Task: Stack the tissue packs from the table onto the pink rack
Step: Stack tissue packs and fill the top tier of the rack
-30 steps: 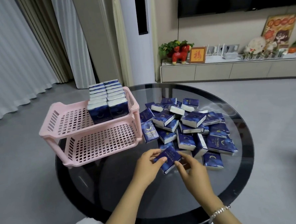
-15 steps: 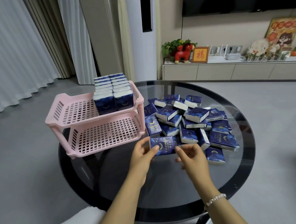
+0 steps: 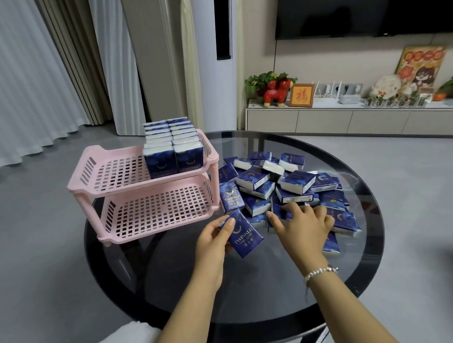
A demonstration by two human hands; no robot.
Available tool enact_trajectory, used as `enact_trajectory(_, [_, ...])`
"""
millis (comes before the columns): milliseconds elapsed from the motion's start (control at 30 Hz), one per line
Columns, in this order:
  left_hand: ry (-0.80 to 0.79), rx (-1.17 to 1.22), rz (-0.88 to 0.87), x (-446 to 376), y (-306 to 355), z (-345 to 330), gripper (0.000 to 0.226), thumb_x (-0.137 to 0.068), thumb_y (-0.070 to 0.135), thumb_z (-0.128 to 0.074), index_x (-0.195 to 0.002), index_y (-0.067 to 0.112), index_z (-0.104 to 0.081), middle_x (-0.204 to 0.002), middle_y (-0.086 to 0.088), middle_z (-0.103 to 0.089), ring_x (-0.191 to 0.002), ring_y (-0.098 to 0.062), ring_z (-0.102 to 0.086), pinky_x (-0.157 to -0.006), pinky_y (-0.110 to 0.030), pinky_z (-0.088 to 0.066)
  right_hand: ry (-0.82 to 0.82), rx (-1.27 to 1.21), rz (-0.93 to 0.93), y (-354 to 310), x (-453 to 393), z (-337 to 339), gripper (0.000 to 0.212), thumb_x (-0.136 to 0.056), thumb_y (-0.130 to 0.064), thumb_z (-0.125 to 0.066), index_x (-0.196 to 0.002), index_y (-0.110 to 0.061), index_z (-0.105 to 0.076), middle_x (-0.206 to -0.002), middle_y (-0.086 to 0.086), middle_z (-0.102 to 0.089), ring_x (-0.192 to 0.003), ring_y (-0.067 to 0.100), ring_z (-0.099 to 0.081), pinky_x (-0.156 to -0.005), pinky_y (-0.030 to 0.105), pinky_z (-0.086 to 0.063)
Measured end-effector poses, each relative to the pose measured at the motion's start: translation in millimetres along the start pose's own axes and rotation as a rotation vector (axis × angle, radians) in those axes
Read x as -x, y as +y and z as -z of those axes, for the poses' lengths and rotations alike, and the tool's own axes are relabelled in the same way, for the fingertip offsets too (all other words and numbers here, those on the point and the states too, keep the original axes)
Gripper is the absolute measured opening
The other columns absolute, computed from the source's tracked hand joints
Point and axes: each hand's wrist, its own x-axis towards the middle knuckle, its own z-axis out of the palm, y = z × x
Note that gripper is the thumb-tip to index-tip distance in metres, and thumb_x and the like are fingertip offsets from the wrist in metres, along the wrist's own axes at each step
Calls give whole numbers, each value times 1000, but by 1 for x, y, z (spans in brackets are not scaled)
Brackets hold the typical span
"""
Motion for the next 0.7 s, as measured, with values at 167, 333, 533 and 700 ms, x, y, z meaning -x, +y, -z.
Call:
enact_trajectory(167, [-1, 0, 16, 1, 1, 0, 19, -89, 16, -63, -107, 10, -64, -89, -5, -69, -76, -14, -61, -67, -25, -48, 4, -25, 1, -2, 0, -3, 50, -77, -70, -50, -108, -32, -58, -102, 3, -63, -111, 26, -35, -85, 37, -20])
enact_trajectory(333, [19, -9, 38, 0, 2, 0, 15, -88, 19, -64, -101, 11, -67, -94, -7, -71, -81, -17, -65, -72, -30, -51, 109, -182, 53, 7, 13, -4, 41, -71, -56, -68, -97, -26, -60, -79, -8, -57, -106, 22, -39, -92, 38, -17])
enact_trajectory(533, [50, -79, 89, 3, 3, -1, 19, -89, 30, -64, -90, 11, -68, -87, -7, -73, -80, -22, -68, -76, -38, -55, 79, -457, 31, 18, 33, 12, 33, -69, -36, -75, -99, -31, -60, -88, -15, -54, -98, 10, -35, -94, 29, -16])
enact_trajectory(700, [39, -170, 144, 3, 3, 0, 34, -92, 39, -57, -103, 8, -63, -100, -15, -72, -87, -31, -71, -78, -46, -58, -120, -794, 194, 19, 36, 30, 41, -74, -18, -76, -105, -35, -57, -103, -22, -60, -97, 2, -52, -85, 19, -36])
